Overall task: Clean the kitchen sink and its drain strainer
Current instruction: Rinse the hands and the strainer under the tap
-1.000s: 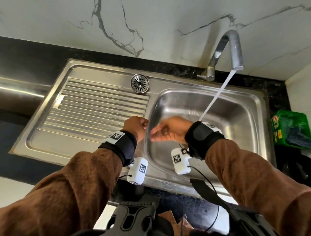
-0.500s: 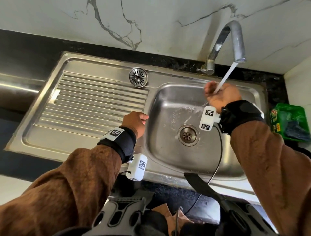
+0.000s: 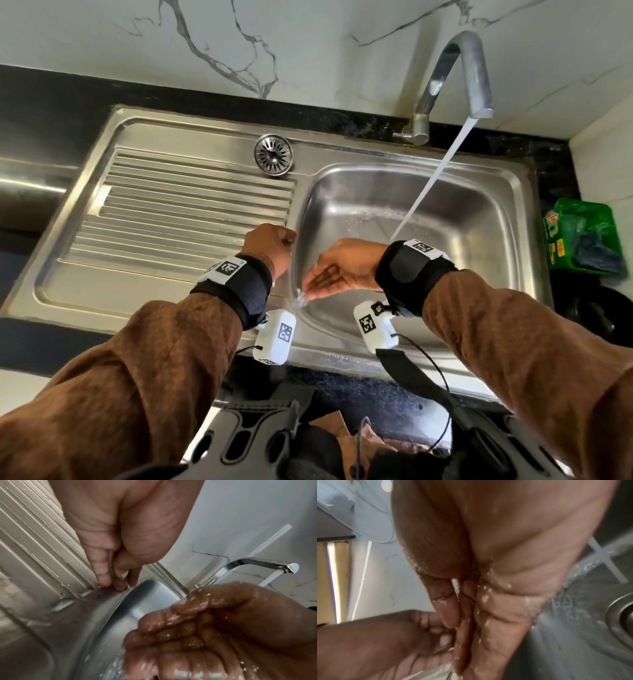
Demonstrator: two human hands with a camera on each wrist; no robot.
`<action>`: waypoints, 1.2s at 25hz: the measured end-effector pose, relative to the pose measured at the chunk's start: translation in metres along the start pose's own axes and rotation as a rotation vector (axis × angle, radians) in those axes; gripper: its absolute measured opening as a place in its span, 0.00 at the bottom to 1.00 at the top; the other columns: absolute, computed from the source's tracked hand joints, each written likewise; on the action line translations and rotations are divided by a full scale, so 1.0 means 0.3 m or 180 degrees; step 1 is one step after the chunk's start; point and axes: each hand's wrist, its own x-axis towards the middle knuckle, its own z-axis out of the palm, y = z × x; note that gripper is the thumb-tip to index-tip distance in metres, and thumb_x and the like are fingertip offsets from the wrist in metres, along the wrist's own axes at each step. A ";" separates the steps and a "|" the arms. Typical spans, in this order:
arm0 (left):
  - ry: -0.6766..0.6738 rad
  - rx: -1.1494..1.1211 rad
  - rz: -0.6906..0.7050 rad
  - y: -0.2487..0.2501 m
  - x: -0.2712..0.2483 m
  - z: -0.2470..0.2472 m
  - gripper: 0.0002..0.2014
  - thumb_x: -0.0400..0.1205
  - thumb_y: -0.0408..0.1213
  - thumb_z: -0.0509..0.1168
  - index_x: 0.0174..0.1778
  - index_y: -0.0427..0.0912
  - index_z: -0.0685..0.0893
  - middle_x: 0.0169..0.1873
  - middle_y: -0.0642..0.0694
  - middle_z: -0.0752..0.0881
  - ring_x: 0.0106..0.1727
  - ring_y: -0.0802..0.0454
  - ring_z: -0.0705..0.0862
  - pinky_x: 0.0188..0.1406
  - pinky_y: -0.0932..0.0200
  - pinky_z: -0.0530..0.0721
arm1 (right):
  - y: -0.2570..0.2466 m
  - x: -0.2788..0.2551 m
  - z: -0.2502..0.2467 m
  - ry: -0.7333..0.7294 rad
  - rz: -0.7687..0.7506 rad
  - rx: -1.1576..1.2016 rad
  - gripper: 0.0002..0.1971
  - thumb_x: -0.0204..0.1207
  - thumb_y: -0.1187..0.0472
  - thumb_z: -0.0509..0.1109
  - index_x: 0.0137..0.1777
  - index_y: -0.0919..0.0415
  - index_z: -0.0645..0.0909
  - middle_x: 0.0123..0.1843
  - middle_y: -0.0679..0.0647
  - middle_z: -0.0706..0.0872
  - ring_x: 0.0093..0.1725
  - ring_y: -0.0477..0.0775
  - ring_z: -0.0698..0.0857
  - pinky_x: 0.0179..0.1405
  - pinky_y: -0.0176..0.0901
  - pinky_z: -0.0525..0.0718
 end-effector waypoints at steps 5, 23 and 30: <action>0.0017 0.0028 0.0081 -0.007 -0.007 -0.002 0.19 0.83 0.28 0.59 0.61 0.51 0.89 0.58 0.48 0.89 0.59 0.50 0.86 0.57 0.71 0.75 | -0.064 -0.041 -0.257 0.1592 -0.1319 0.1677 0.10 0.82 0.71 0.59 0.52 0.75 0.82 0.49 0.70 0.87 0.44 0.63 0.89 0.44 0.45 0.91; -0.0400 0.0108 0.0222 0.097 0.083 -0.029 0.13 0.74 0.28 0.62 0.44 0.44 0.92 0.46 0.42 0.92 0.49 0.41 0.90 0.56 0.48 0.89 | 0.113 -0.102 -0.048 0.0348 0.0093 0.0216 0.15 0.82 0.72 0.58 0.54 0.85 0.82 0.51 0.78 0.88 0.48 0.70 0.91 0.53 0.54 0.91; -0.1688 -0.1737 -0.0254 0.364 0.081 0.069 0.13 0.91 0.38 0.53 0.50 0.35 0.80 0.46 0.38 0.84 0.44 0.46 0.85 0.51 0.57 0.84 | 0.334 -0.342 -0.176 0.1490 0.0427 -0.0497 0.13 0.81 0.70 0.62 0.56 0.78 0.85 0.52 0.71 0.90 0.53 0.64 0.92 0.60 0.51 0.88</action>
